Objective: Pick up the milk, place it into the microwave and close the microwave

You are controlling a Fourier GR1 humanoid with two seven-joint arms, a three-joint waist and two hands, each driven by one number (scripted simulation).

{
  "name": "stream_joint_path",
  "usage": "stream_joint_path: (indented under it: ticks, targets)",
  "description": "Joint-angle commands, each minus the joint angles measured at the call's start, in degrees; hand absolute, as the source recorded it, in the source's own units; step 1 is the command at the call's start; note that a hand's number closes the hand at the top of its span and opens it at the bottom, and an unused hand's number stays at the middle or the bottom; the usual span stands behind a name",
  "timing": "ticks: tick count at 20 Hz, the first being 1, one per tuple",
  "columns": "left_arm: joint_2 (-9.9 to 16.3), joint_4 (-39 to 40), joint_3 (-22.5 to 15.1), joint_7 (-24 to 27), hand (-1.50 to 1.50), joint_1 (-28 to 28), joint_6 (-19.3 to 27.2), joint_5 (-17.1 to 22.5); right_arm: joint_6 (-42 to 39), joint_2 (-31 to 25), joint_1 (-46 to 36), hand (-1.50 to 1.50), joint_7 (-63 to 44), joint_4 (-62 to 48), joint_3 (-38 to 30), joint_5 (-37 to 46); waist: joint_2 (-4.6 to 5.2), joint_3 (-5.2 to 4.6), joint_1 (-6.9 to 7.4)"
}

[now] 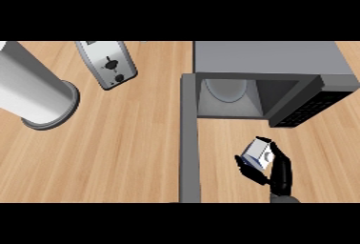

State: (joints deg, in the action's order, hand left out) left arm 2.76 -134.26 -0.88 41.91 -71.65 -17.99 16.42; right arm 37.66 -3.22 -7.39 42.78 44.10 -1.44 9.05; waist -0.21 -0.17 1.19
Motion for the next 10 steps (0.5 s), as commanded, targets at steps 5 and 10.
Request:
stream_joint_path:
  ticks: [5, 10]
  targets:
    - [-1.0, -2.3, 0.9, -2.6, -1.5, 0.0, -0.9, 1.8, 3.7, -0.5, -5.1, 1.5, 2.5, -10.4, -1.4, 2.7, 0.3, 0.24, -0.25]
    - [-2.0, -0.2, -0.7, 0.6, -1.5, -2.0, -3.3, -1.0, -7.0, -5.0, -11.8, 1.5, 8.4, -13.7, -1.2, 2.5, 0.42, 0.33, 0.85]
